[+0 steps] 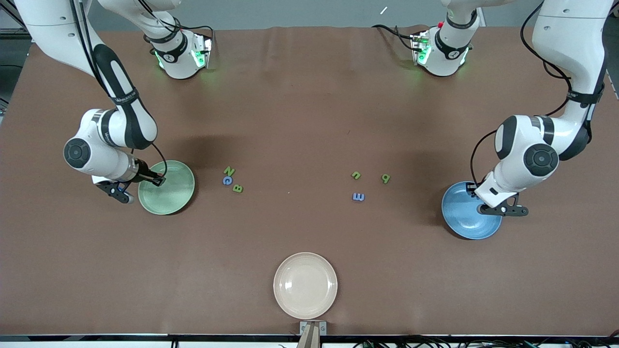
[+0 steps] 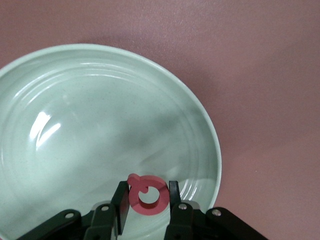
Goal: Sort upper and lower case letters into plates
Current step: 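Drop the Q in the green plate while the left gripper drops the x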
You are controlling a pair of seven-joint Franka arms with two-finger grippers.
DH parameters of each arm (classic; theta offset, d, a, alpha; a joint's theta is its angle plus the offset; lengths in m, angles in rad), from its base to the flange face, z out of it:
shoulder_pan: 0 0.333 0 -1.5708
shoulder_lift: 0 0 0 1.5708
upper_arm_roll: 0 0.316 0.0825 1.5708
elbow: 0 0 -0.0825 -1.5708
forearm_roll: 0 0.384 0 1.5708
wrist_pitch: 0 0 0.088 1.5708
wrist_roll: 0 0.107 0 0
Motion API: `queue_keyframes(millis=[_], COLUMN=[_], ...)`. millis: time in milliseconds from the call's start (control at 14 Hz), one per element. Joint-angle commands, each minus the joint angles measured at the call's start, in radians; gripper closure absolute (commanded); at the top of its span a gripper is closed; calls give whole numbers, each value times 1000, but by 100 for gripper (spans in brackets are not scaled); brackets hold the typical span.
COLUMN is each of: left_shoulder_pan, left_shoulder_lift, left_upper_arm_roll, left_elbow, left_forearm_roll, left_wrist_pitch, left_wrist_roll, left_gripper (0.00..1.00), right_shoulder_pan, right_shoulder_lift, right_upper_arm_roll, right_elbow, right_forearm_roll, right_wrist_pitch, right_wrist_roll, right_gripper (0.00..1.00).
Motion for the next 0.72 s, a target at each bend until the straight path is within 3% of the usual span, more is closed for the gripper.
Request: queue_keyframes(millis=[0,72,429,644], left_shoulder_pan=[22,25,36,38], left_shoulder_lift=[47,56,81,92], left_upper_arm_roll=[-7,-7,-7,-7], left_elbow=[41,43,43,43], left_forearm_roll=[54,61,86,86], left_wrist_pitch=[14,24,39,41], left_wrist_roll=[13,13,13,13], left_gripper=[85,85,85,83], right_shoulder_pan=[-9,-9,41,138], right_shoulder_lift=[-12,-15,-40,-60], right_upper_arm_roll=[6,6,25,46], right_elbow=[-11,-6,112,127], right_forearm_roll=[12,12,24,33], right_wrist_pitch=[-16,-17,-196,-208], right_wrist_roll=[-13,-13,34,42], right_gripper=[25,0,0,0])
